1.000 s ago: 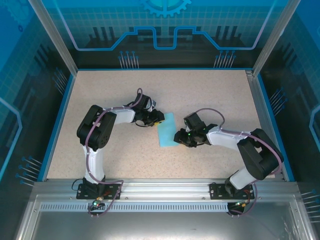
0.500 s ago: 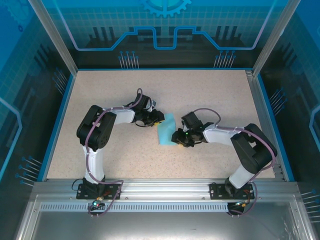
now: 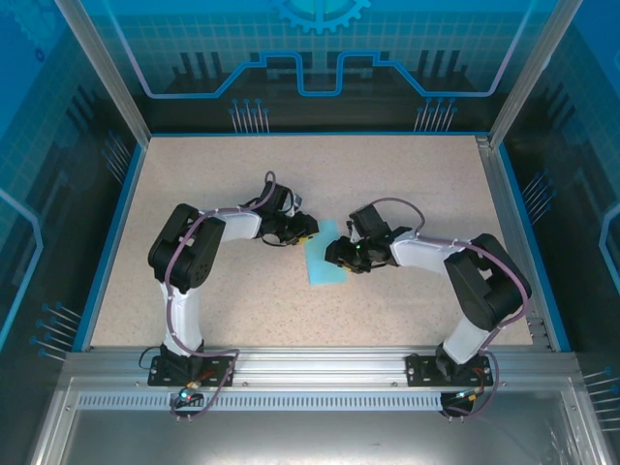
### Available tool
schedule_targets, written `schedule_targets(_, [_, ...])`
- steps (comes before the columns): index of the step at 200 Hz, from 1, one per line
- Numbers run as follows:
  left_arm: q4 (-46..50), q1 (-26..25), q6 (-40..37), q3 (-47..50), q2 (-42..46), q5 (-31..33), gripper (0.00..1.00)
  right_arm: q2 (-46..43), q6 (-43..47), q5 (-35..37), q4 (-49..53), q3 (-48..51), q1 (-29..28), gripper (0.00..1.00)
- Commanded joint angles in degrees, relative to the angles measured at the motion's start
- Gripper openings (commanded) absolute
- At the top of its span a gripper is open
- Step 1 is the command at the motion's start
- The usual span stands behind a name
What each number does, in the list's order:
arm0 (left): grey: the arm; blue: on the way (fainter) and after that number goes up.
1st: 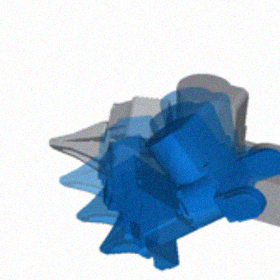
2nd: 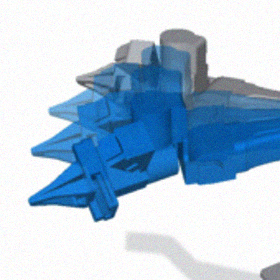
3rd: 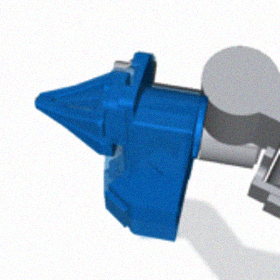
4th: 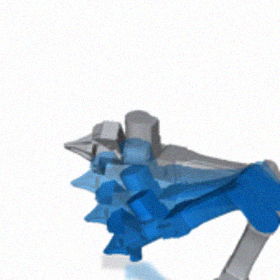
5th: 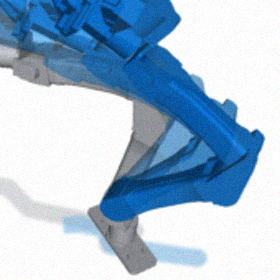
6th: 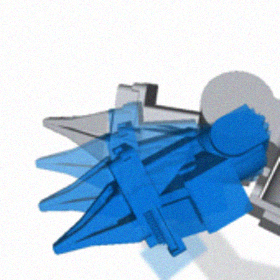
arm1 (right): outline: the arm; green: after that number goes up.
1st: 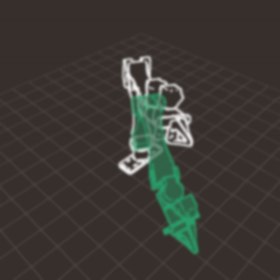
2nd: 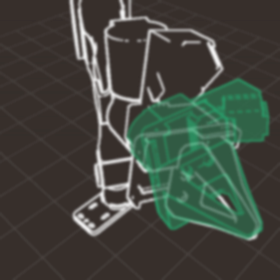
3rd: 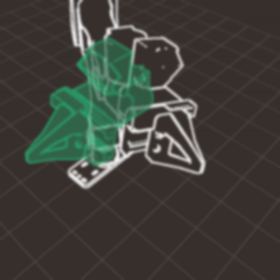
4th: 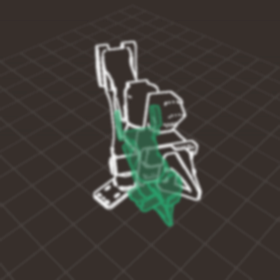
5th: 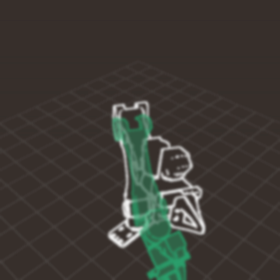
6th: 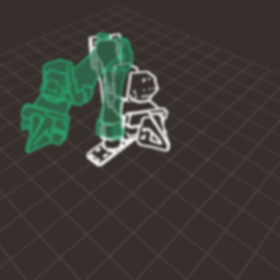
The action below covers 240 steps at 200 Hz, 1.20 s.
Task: Fold a paper plane with a square sheet of paper (pick it up from the middle)
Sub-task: Third fold the triangle at the center of the table.
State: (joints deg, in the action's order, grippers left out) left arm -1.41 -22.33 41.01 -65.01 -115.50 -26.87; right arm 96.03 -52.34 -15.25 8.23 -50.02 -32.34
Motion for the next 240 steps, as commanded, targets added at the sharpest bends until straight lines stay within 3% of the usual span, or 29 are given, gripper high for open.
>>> schedule_targets(1, [4.7,0.3,-0.1,2.4,-1.3,2.7,0.34,-1.3,3.4,3.2,8.4,-2.8,0.1,0.46])
schedule_targets(109, [5.5,0.3,-0.1,1.7,-1.1,2.7,0.34,1.4,0.7,4.9,9.0,1.0,-3.7,0.45])
schedule_targets(175, [5.8,0.3,-0.3,1.8,-1.0,2.8,0.34,-2.6,2.1,7.7,13.8,-1.3,-3.7,0.46])
schedule_targets(240, [5.6,0.3,-0.1,1.9,-0.9,2.7,0.34,1.3,0.8,3.3,8.8,-0.7,-4.3,0.46])
